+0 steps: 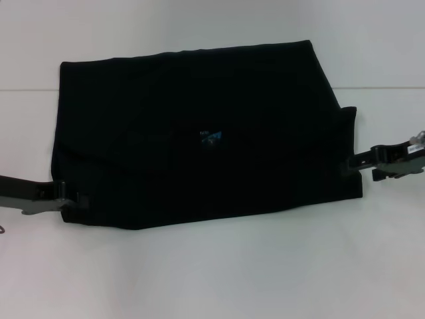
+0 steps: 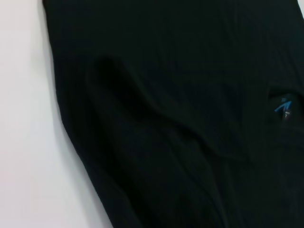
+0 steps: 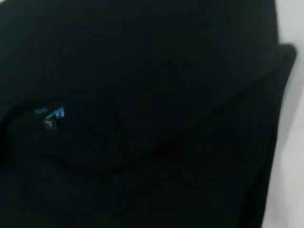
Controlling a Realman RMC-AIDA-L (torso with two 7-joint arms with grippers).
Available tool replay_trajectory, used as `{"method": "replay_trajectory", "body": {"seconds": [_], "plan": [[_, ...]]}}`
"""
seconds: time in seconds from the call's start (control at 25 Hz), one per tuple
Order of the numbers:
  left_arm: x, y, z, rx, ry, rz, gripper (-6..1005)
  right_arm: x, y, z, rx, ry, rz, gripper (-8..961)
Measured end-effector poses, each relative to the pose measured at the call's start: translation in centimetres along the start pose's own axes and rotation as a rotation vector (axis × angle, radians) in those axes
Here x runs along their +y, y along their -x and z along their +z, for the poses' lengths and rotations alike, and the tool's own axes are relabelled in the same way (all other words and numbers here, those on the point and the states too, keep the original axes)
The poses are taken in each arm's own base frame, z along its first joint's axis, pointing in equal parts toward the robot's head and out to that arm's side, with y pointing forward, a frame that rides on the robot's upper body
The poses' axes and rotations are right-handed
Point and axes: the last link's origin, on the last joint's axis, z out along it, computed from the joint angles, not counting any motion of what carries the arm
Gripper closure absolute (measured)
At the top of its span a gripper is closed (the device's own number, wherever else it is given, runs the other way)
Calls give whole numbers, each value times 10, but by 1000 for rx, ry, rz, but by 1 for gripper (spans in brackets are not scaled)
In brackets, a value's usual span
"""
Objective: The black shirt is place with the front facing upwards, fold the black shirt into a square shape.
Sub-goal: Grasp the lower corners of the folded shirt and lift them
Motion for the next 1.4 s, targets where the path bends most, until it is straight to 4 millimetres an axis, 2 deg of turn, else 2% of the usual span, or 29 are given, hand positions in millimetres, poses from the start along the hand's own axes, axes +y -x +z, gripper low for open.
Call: {"method": "replay_trajectory", "body": {"seconds": [0.32, 0.52, 0.76, 0.96, 1.2, 1.4], "plan": [[0, 0, 0, 4, 2, -2, 970, 7, -2, 13, -10, 1, -6, 47], [1, 0, 0, 3, 6, -2, 970, 9, -2, 20, -10, -35, -42, 163], [1, -1, 0, 3, 7, 0, 970, 10, -1, 22, -15, -45, -55, 401], [2, -1, 0, 3, 9, 1, 970, 10, -2, 22, -11, -48, -62, 647], [3, -3, -2, -2, 15, 6, 970, 9, -3, 21, -2, -51, -69, 796], [8, 1, -6, -42, 51, 9, 969, 5, -9, 10, 46, -24, -68, 884]]}}
